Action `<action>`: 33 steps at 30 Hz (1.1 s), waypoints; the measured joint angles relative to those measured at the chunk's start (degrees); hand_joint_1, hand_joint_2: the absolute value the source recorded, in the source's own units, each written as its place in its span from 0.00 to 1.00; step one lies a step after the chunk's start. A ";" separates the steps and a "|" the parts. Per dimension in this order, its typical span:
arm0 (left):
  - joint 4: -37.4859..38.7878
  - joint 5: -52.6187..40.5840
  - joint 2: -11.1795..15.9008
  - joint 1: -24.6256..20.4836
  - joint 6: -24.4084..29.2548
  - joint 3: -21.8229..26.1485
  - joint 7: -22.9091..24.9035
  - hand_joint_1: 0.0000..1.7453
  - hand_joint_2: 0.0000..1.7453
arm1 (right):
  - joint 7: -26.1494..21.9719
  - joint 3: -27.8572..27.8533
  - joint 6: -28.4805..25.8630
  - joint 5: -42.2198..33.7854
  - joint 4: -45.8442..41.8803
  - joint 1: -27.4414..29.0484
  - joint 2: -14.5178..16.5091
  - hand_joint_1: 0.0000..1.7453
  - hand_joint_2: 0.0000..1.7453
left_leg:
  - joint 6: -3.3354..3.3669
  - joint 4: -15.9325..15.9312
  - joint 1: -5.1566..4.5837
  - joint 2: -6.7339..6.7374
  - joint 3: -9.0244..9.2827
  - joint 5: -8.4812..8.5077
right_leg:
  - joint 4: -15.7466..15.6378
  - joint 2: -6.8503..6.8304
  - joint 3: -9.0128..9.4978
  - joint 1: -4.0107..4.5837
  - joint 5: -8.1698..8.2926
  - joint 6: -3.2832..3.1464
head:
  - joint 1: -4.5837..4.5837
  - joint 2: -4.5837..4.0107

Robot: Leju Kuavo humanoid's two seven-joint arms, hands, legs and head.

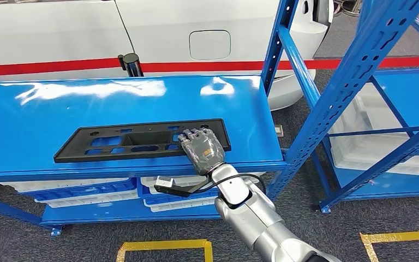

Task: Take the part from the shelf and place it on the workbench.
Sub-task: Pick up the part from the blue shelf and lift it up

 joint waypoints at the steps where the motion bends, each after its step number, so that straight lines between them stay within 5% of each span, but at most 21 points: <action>1: 0.01 0.00 -0.02 0.00 0.48 0.07 -0.41 0.00 1.00 | -0.13 -0.05 -0.13 -0.01 0.01 0.00 -0.05 0.90 1.00 | 0.00 0.00 0.00 0.00 0.00 0.00 | 0.00 0.00 0.00 0.00 0.00 0.00 | -0.01 0.00; 3: 0.01 -0.09 -0.05 -0.01 0.79 0.11 -0.90 0.00 1.00 | -0.40 -0.20 -0.26 -0.06 0.02 0.03 -0.16 0.91 1.00 | 0.00 0.00 0.00 0.00 0.00 0.00 | 0.00 0.00 0.00 0.00 0.00 0.00 | 0.00 0.00; 4: 0.01 -0.21 -0.05 -0.01 0.73 0.11 -1.03 0.00 0.75 | -0.54 -0.28 -0.31 -0.11 0.02 0.05 -0.20 0.92 1.00 | 0.00 0.00 -0.01 0.00 0.00 0.00 | 0.00 0.00 0.00 0.00 0.00 0.00 | 0.00 0.00; 7: 0.01 -0.55 -0.04 -0.03 0.58 0.11 -1.18 0.00 0.75 | -0.92 -0.47 -0.44 -0.29 0.03 0.11 -0.31 0.94 1.00 | 0.00 0.00 -0.01 0.00 0.00 0.00 | 0.00 0.00 0.00 -0.01 0.00 0.00 | -0.01 0.00; 8: 0.02 -0.61 -0.03 -0.03 0.49 0.11 -1.33 0.00 1.00 | -1.09 -0.49 -0.63 -0.33 0.03 0.14 -0.36 0.94 1.00 | 0.00 0.00 -0.01 0.00 0.00 0.00 | 0.00 0.00 0.00 -0.01 0.00 0.00 | -0.01 0.00; 21: 0.02 -0.66 0.19 -0.03 -1.08 0.14 -2.43 0.00 1.00 | -2.63 -0.49 -0.46 -0.58 -8.70 2.53 -2.55 0.94 1.00 | 0.00 0.00 0.00 0.01 -0.03 0.00 | 0.00 0.00 -0.02 -0.01 0.00 0.00 | -0.01 0.00; 33: 0.02 -1.96 0.75 -0.09 -1.57 0.51 7.40 0.00 1.00 | -2.37 -0.38 -1.09 -0.59 -16.46 4.01 -4.47 0.94 1.00 | -0.01 0.00 0.00 0.02 -0.04 -0.01 | 0.00 0.00 -0.03 0.00 0.00 0.00 | 0.00 0.00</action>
